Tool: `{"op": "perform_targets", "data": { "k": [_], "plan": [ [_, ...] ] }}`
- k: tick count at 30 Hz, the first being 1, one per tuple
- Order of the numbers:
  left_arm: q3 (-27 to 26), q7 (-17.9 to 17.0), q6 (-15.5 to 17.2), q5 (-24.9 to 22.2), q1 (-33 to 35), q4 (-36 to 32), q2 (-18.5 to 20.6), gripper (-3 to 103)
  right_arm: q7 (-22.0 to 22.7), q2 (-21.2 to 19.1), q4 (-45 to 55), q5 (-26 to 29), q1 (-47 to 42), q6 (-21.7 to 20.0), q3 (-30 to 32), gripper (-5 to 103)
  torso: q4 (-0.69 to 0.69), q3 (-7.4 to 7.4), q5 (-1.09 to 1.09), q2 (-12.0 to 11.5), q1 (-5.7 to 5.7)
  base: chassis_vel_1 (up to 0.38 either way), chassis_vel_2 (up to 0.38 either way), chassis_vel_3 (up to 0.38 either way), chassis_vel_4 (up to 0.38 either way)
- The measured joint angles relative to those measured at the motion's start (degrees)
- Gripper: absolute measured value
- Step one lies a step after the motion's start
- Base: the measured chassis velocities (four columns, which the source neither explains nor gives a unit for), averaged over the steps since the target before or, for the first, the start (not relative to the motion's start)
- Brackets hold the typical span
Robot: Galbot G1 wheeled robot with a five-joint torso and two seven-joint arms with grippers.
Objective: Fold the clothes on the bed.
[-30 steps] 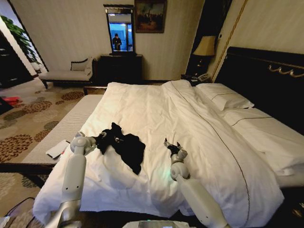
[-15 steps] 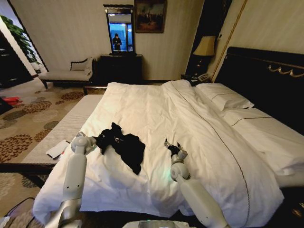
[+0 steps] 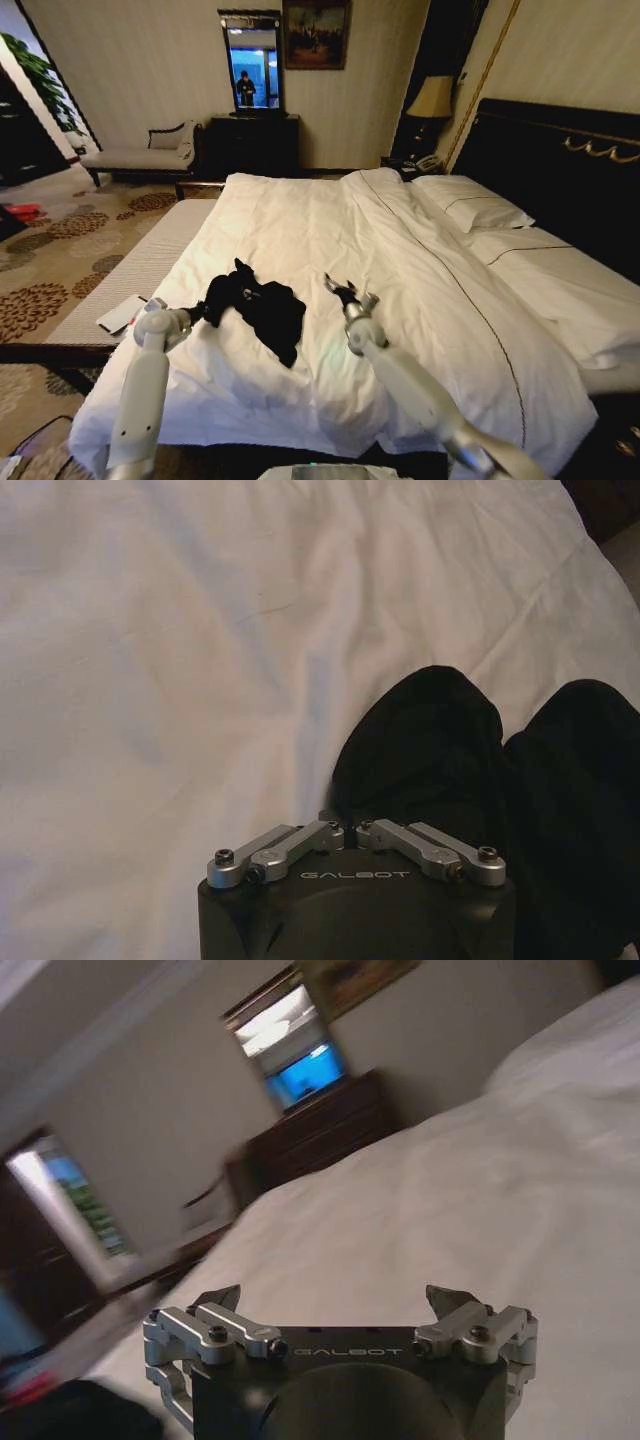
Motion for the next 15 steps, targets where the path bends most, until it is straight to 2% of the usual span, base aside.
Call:
{"op": "perform_targets", "data": {
  "k": [4,15],
  "plan": [
    [-0.5,0.0,0.0,0.0,0.5,-1.4,-0.1,0,-2.6,3.3,-3.0,3.2,4.6,-0.4,-5.4,100,0.00,0.00,0.00,0.0,-0.01,0.000,0.000,0.000,0.000],
    [-0.3,-0.3,0.0,0.5,0.7,-3.5,-0.8,0,-3.0,9.5,-9.6,8.4,10.9,-3.2,-14.3,100,-0.01,0.00,0.00,0.0,-0.01,0.000,0.000,0.000,0.000]
  ]
}}
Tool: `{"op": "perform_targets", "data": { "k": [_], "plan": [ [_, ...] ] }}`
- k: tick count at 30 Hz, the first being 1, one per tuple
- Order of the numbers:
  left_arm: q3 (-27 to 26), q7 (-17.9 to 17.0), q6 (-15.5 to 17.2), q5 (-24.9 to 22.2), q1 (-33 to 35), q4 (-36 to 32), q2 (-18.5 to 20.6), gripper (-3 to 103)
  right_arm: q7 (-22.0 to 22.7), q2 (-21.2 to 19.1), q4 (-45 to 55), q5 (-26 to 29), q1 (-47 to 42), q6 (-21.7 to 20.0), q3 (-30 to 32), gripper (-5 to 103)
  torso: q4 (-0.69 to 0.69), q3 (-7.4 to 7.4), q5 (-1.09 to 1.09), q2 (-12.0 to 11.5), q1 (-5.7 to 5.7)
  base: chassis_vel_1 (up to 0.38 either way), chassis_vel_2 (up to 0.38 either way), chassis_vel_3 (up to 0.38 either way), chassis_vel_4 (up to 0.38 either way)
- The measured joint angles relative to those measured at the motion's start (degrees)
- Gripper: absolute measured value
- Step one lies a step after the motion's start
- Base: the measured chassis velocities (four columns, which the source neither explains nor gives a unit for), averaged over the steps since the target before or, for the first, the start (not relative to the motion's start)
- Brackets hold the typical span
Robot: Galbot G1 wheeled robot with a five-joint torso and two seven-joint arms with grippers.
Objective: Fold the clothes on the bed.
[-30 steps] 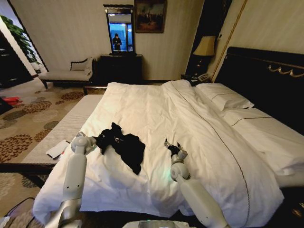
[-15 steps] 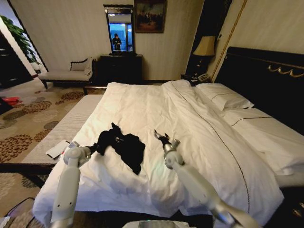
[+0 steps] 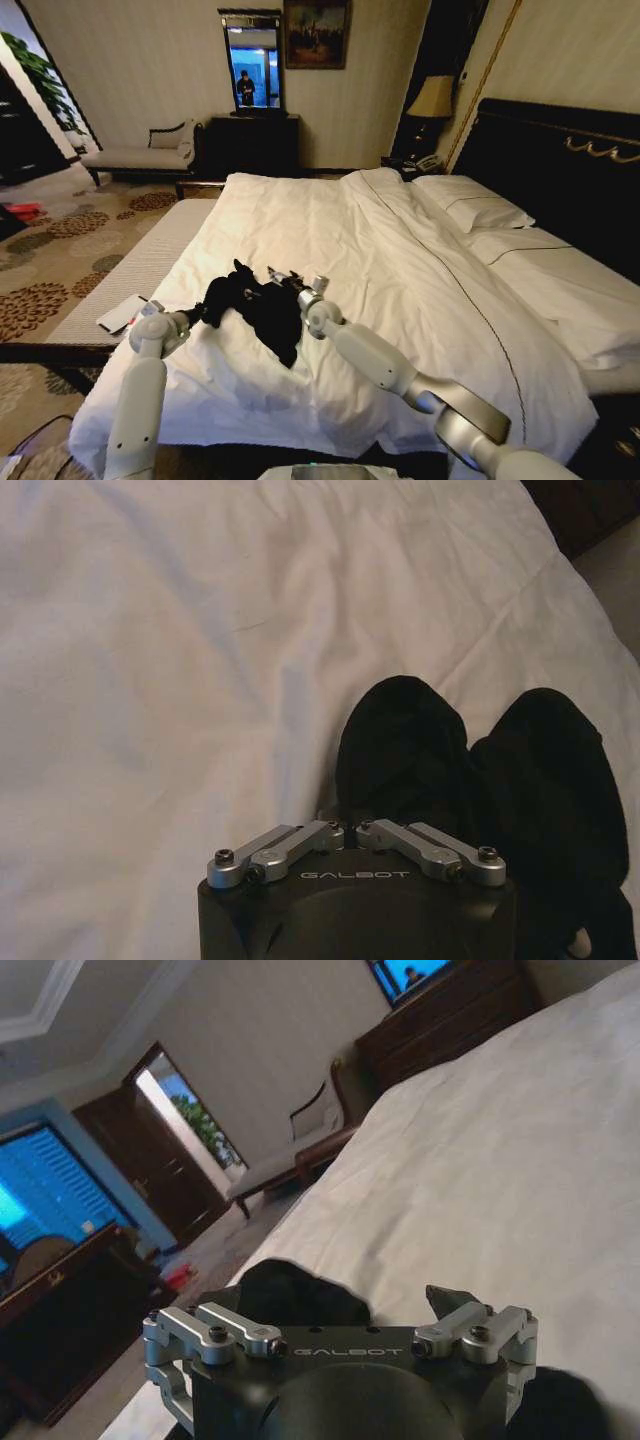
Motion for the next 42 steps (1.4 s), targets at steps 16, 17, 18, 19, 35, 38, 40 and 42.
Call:
{"op": "perform_targets", "data": {
  "k": [16,17,18,19,35,38,40,42],
  "plan": [
    [-0.4,0.0,0.0,1.0,1.6,-2.6,-0.8,0,4.4,9.2,-10.3,-2.0,9.6,-7.7,-6.0,100,0.00,0.00,0.00,0.0,0.00,0.000,0.000,0.000,0.000],
    [-0.5,0.0,0.0,1.0,1.7,-2.7,-0.7,0,4.9,9.7,-10.7,-2.0,9.9,-8.3,-6.0,100,0.01,0.00,0.00,0.0,0.00,0.000,0.000,0.000,0.000],
    [-0.5,0.0,0.0,1.0,1.8,-2.8,-0.5,0,5.4,10.2,-11.0,-2.0,10.1,-9.0,-6.1,100,0.01,0.00,0.00,0.0,0.00,0.000,0.000,0.000,0.000],
    [-0.5,0.0,0.0,1.0,1.8,-2.8,-0.5,0,5.4,10.2,-11.0,-2.0,10.1,-9.0,-6.1,100,0.01,0.00,0.00,0.0,0.00,0.000,0.000,0.000,0.000],
    [-1.3,0.2,0.1,0.9,2.5,-3.7,0.6,0,5.8,12.6,-12.5,-3.2,10.2,-11.0,-7.9,90,0.00,0.00,0.00,0.0,0.00,0.000,0.000,0.000,0.000],
    [-1.4,0.3,0.1,0.9,2.6,-3.7,0.8,0,5.6,12.5,-12.8,-3.4,10.2,-11.1,-8.1,79,0.00,0.00,0.01,0.0,0.00,0.000,0.000,0.000,0.000],
    [-1.4,0.3,0.1,0.9,2.6,-3.7,0.8,0,5.5,12.5,-12.9,-3.5,10.2,-11.1,-8.1,74,0.00,0.00,0.01,0.0,0.00,0.000,0.000,0.000,0.000],
    [-1.4,0.3,0.1,1.0,2.5,-3.6,0.8,0,5.2,12.5,-13.1,-3.6,10.1,-11.0,-8.1,68,0.01,0.00,0.01,0.0,0.00,0.000,0.000,0.000,0.000]
  ]
}}
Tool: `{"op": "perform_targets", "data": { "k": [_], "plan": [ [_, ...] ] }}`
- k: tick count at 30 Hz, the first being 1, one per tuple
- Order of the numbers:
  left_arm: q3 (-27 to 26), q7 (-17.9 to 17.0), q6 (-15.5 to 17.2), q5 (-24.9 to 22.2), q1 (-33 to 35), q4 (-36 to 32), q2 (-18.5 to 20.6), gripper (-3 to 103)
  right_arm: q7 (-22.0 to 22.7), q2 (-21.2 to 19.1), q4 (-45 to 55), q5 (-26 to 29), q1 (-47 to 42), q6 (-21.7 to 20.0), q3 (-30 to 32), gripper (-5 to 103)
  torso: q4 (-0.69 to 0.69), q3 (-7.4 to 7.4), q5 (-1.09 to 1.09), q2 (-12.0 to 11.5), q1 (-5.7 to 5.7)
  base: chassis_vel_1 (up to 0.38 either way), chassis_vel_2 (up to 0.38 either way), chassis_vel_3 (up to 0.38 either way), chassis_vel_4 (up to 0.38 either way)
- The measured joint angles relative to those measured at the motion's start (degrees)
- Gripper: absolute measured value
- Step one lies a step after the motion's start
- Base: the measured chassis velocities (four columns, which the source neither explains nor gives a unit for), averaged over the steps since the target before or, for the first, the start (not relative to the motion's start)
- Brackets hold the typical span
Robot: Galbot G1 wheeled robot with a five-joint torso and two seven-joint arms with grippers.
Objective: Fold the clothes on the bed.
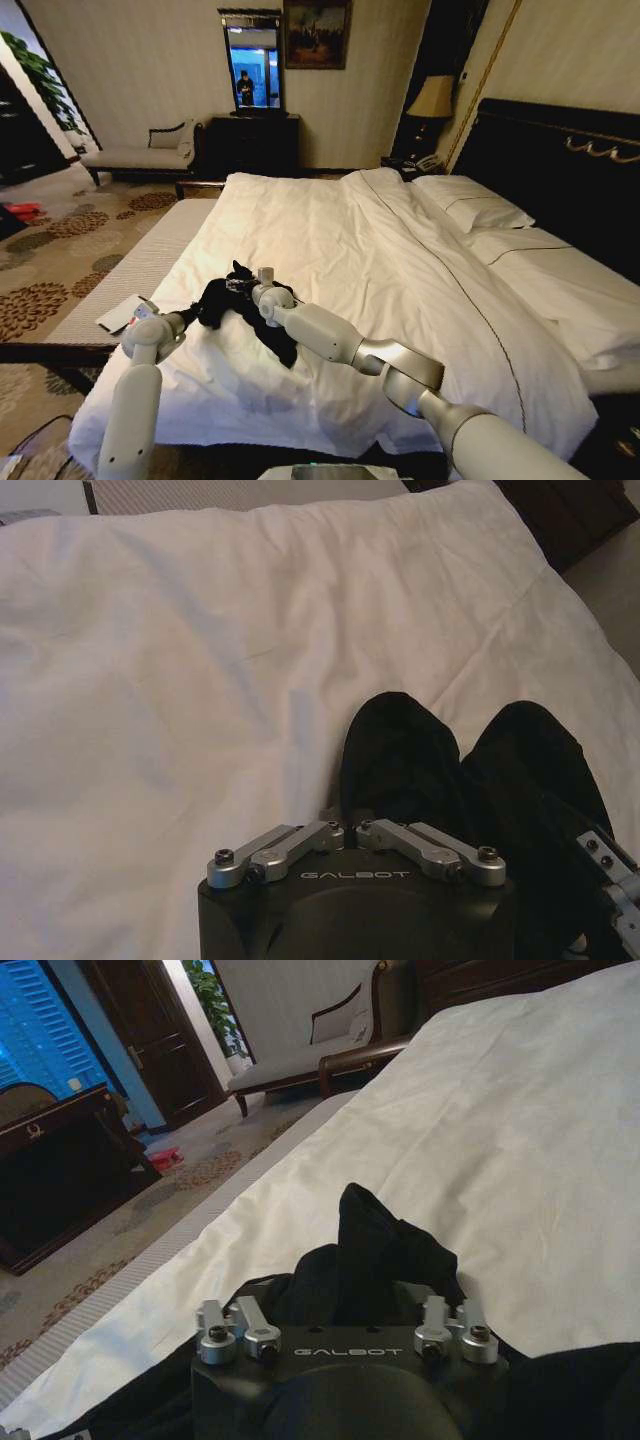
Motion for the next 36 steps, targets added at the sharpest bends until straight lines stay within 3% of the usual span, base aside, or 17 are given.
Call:
{"op": "perform_targets", "data": {
  "k": [3,5,9,11,14,18,24,29,33,36],
  "plan": [
    [0.2,0.0,0.0,0.2,-0.3,0.3,-0.1,0,-0.9,0.0,-0.1,-0.1,-0.2,0.3,0.2,51,0.00,0.00,0.00,0.0,0.00,0.000,0.000,0.000,0.000],
    [0.2,0.0,0.0,0.3,-0.3,0.4,-0.1,0,-1.2,0.0,-0.1,-0.1,-0.3,0.5,0.2,51,0.00,0.00,0.00,0.0,-0.01,0.000,0.000,0.000,0.000],
    [0.4,0.1,0.0,0.7,-0.8,0.9,-0.2,0,-3.4,0.0,-0.1,-0.1,-0.5,1.9,0.7,30,0.00,0.00,0.00,0.0,0.00,0.000,0.000,0.000,0.000],
    [0.5,0.1,0.0,0.7,-0.8,1.1,-0.3,0,-4.0,-0.1,-0.1,-0.1,-0.5,2.2,0.8,30,0.00,0.00,0.00,0.0,0.00,0.000,0.000,0.000,0.000],
    [0.6,0.2,0.0,0.9,-1.0,1.3,-0.4,0,-6.6,-0.1,0.1,-0.1,-0.8,3.8,1.2,14,0.00,0.00,0.00,0.0,0.00,0.000,0.000,0.000,0.000],
    [0.6,0.2,0.0,1.0,-1.1,1.3,-0.3,0,-9.2,-0.3,0.6,0.0,-1.0,5.5,1.7,2,0.00,0.00,0.00,0.0,0.00,0.000,0.000,0.000,0.000],
    [-0.1,0.9,-0.2,0.8,-1.5,0.9,0.9,0,-11.2,-3.1,3.6,1.2,-0.6,7.6,3.8,0,0.00,0.00,0.01,0.0,0.00,0.000,0.000,0.000,0.000],
    [-1.6,2.1,-1.3,0.8,-1.7,-1.6,3.4,0,-11.4,-8.8,8.4,1.3,0.8,8.7,5.6,0,-0.02,0.00,0.01,0.0,0.00,0.000,0.000,0.000,0.000],
    [-3.2,4.6,-3.0,1.2,-1.9,-5.5,7.7,0,-11.0,-15.0,15.3,2.1,2.6,8.7,7.3,0,-0.02,0.00,0.02,0.0,0.00,0.000,0.000,0.000,0.000],
    [-4.1,5.4,-3.7,0.8,-2.5,-6.8,9.8,0,-10.0,-17.5,18.8,4.1,3.5,8.2,8.3,0,0.01,0.00,0.02,0.0,0.00,0.000,0.000,0.000,0.000]
  ]
}}
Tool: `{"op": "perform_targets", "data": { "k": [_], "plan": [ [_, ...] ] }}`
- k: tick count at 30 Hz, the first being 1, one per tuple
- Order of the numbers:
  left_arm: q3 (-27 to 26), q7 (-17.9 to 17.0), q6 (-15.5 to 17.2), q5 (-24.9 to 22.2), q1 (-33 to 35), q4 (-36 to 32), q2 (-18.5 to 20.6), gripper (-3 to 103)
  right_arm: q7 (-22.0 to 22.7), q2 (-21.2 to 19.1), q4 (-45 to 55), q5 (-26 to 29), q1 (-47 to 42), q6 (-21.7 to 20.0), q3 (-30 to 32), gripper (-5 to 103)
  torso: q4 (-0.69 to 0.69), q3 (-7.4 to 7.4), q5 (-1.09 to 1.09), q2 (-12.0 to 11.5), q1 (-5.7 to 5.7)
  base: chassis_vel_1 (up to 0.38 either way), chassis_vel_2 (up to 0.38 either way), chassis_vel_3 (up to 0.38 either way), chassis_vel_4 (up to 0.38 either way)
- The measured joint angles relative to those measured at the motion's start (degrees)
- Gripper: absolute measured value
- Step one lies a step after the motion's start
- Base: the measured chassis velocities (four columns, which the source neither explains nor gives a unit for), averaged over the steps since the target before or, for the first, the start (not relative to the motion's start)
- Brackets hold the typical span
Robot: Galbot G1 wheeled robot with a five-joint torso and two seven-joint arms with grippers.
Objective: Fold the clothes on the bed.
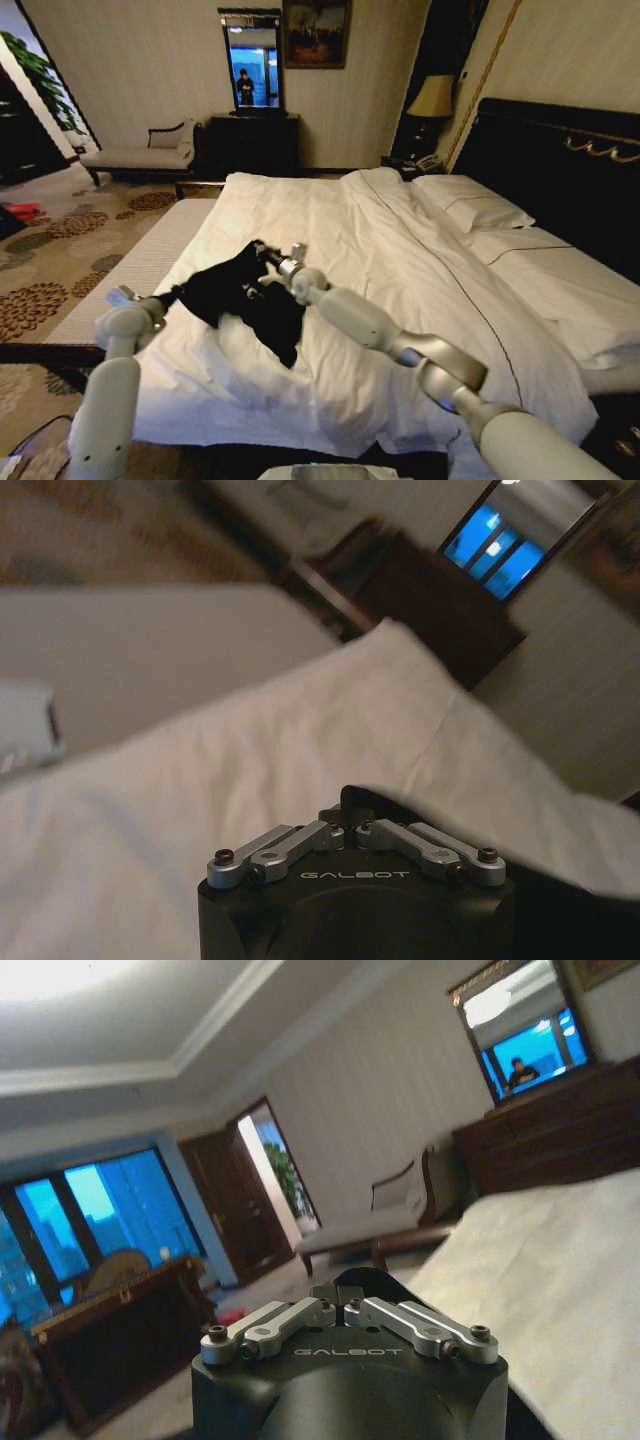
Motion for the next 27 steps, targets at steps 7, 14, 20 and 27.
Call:
{"op": "perform_targets", "data": {
  "k": [7,14,20,27],
  "plan": [
    [-1.0,1.3,-1.1,-3.1,-1.8,-2.0,5.4,0,4.3,-7.1,8.9,6.3,2.1,-1.4,3.0,0,0.00,0.00,-0.01,0.0,0.00,0.000,0.000,0.000,0.000],
    [-1.8,3.4,-2.1,-7.4,-3.1,-4.4,10.9,0,7.6,-16.5,22.9,11.6,1.4,-2.4,5.5,0,-0.04,-0.01,0.00,0.0,-0.01,0.000,0.000,0.000,0.000],
    [-0.9,3.9,-1.7,-7.3,-0.9,-5.9,12.1,0,10.6,-18.7,30.2,12.3,-4.8,-3.4,7.9,0,0.01,-0.01,-0.02,0.0,-0.02,0.000,0.000,0.000,0.000],
    [3.0,3.7,-0.5,-2.2,3.5,-6.4,11.4,0,13.4,-18.4,30.2,8.2,-17.4,-4.8,9.9,0,-0.05,-0.01,-0.01,0.0,-0.01,0.000,0.000,0.000,0.000]
  ]
}}
